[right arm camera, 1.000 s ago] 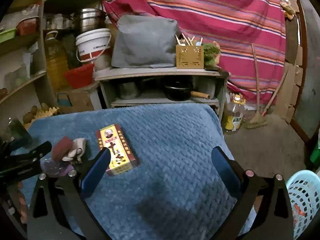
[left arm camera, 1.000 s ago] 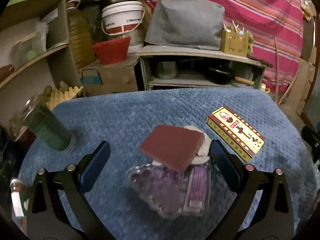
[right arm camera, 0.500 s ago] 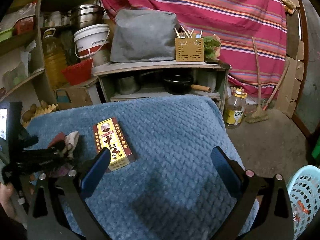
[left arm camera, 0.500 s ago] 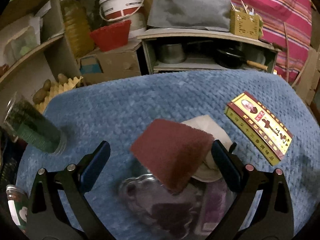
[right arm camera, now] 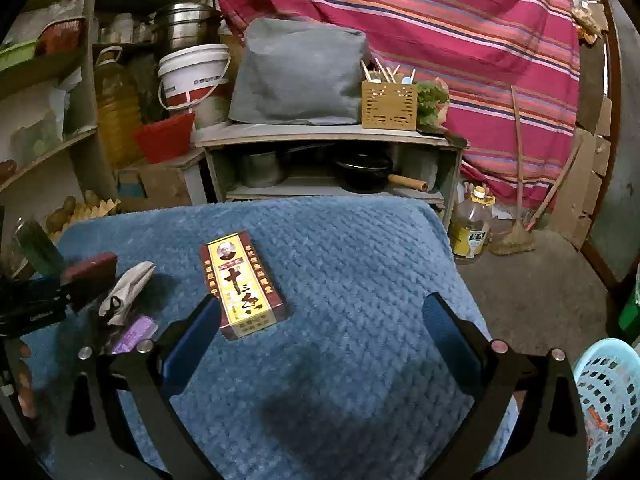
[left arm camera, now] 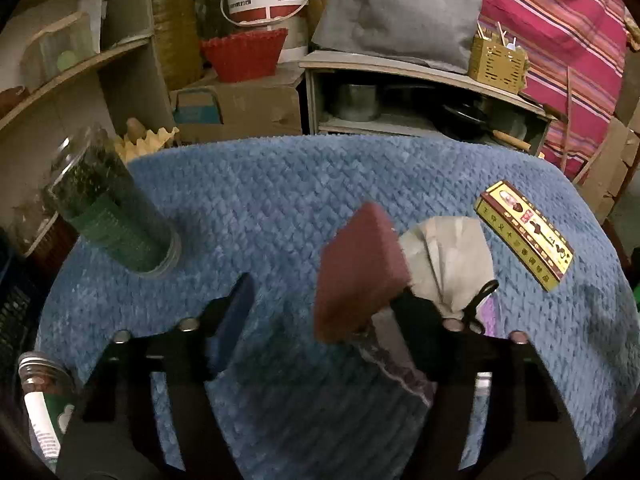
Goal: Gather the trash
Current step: 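Grasp the dark red scouring pad by its edge with the left tool, then grasp the beige drawstring cloth pouch with the right tool while the left tool holds the pad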
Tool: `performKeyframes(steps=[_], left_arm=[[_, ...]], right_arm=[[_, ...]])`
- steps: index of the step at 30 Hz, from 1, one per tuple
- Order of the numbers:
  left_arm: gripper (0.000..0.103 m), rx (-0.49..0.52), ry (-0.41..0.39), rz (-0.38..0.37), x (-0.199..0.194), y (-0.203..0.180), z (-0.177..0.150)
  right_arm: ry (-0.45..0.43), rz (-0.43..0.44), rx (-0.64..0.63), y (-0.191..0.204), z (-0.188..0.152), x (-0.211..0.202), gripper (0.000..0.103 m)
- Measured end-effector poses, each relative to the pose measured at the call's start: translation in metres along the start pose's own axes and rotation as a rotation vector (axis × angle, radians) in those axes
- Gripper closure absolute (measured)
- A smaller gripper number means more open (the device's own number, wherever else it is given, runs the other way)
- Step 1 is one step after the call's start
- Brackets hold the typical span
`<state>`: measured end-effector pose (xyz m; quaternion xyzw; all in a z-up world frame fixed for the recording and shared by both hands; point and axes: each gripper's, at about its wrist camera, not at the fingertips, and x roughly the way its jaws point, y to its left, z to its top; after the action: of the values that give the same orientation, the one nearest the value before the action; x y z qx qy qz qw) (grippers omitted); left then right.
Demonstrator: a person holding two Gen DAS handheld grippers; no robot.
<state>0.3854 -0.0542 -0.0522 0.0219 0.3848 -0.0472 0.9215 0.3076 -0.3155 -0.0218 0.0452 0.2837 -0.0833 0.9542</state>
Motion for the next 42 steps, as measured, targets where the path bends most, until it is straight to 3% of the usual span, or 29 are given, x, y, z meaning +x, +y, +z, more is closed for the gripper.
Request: performKeyframes(steps=[1,3,6,13,21,35,42], left_arm=[[0.049,0.004,-0.001,-0.005,0.000,0.001,-0.001],[0.071,0.014,-0.006,-0.026,0.000,0.000,-0.001],[0.090,0.030,-0.016,-0.037,-0.001,-0.002,-0.002],[0.090,0.032,-0.086,-0.006,-0.032,0.010,-0.008],[0.090,-0.030,-0.161,0.114,-0.075,0.048,-0.026],[0.090,-0.125,-0.137,0.146,-0.067,0.082,-0.050],[0.090,-0.129,-0.133,0.147,-0.064,0.083,-0.054]], right_arm=[[-0.001,-0.001,-0.005,0.002,0.000,-0.001,0.005],[-0.001,-0.001,-0.018,0.006,0.000,-0.002,0.005],[-0.001,-0.007,-0.040,0.012,0.000,-0.005,0.005],[-0.004,0.004,-0.070,0.032,0.004,-0.011,0.005],[-0.002,0.073,-0.121,0.083,0.004,-0.008,0.005],[0.121,0.136,-0.205,0.157,-0.005,0.045,0.007],[0.186,0.201,-0.222,0.176,-0.011,0.063,0.042]])
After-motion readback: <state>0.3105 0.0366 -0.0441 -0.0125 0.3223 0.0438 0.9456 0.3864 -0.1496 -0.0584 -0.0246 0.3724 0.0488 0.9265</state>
